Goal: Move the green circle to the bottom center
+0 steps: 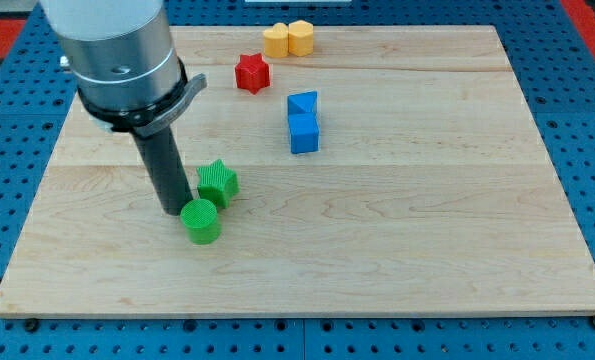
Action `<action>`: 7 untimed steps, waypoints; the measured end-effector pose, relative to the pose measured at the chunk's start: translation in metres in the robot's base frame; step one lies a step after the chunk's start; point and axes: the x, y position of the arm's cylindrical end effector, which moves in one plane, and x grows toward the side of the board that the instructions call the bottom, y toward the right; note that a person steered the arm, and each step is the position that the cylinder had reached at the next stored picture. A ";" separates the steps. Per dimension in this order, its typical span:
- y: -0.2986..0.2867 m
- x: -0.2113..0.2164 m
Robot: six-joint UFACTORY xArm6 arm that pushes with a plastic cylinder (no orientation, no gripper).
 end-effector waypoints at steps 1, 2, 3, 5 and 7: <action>0.009 0.021; 0.014 0.036; 0.032 0.039; 0.058 0.039; 0.072 0.029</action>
